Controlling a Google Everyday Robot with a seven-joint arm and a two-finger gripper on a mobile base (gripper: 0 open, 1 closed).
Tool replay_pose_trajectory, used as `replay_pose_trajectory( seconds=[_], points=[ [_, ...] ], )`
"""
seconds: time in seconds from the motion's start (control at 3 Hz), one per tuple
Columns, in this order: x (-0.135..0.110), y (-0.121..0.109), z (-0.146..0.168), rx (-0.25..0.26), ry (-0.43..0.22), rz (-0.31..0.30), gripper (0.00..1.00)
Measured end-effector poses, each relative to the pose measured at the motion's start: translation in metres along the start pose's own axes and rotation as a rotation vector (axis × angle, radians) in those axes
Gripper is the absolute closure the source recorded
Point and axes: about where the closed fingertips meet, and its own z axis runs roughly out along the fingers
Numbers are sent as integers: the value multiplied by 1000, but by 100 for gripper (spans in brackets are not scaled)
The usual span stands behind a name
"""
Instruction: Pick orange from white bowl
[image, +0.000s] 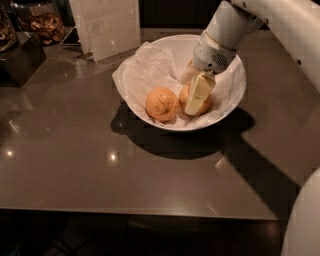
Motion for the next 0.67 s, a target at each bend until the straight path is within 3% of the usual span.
replay_pose_trajectory(
  seconds=[0.67],
  points=[
    [11, -1, 16, -47, 24, 23, 26]
  ],
)
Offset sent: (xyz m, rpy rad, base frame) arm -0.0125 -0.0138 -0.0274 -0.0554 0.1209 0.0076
